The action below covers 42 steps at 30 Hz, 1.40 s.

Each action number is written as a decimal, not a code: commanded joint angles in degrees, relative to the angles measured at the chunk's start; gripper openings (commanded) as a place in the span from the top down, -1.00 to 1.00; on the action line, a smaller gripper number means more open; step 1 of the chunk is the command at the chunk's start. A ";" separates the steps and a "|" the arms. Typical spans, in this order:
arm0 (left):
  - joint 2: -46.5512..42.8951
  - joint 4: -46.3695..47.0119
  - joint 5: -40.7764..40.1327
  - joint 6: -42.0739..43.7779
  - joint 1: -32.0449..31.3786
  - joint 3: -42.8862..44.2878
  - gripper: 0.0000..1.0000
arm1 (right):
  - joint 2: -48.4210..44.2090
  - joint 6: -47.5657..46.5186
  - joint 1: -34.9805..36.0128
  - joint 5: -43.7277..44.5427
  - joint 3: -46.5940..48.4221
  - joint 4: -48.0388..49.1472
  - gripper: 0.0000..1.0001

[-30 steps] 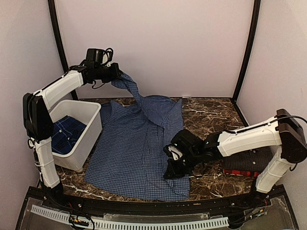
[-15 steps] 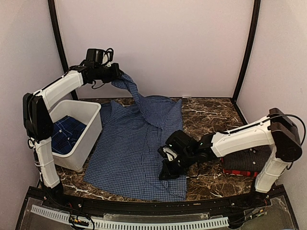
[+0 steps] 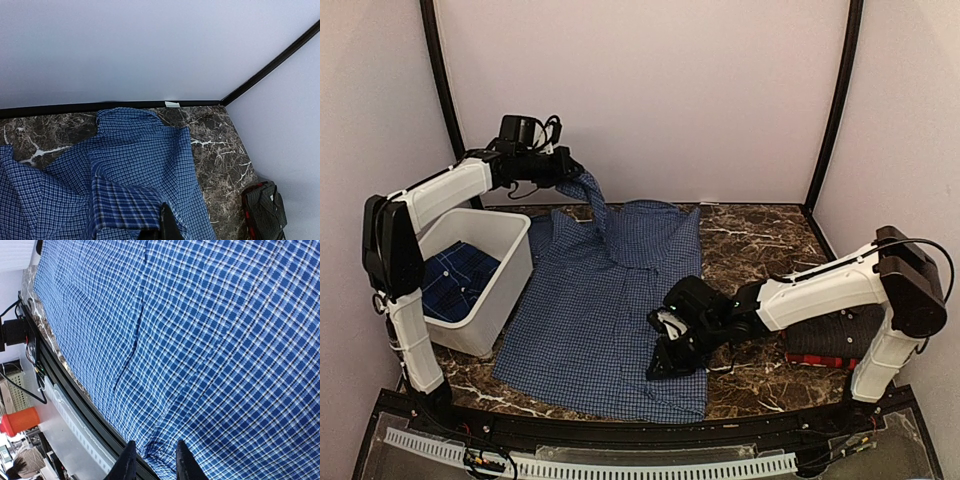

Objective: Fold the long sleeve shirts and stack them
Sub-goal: Fold the flattened shirt at the center of the board, then place the sleeve of the 1/3-folded shirt.

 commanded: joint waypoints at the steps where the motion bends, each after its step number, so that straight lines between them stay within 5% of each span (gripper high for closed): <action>1: -6.87 5.73 7.66 2.61 0.26 -3.07 1.00 | -1.66 -1.73 0.34 2.55 2.81 -0.80 0.32; 8: -6.69 7.41 17.87 3.65 -1.14 -8.85 1.00 | -9.67 -4.59 -4.32 10.45 5.37 -3.87 -0.45; 13: -6.58 6.77 19.94 6.40 -4.11 -11.10 1.00 | -17.71 -5.38 -11.41 16.90 3.39 -4.45 -0.69; 25: -2.39 -2.43 24.75 13.63 -11.85 -11.18 1.00 | -25.80 -9.39 -24.27 21.62 1.96 -4.41 -0.84; 42: 0.98 -6.84 22.97 15.38 -22.98 -15.99 1.00 | -25.90 -10.30 -26.00 23.28 -0.60 -0.77 -0.91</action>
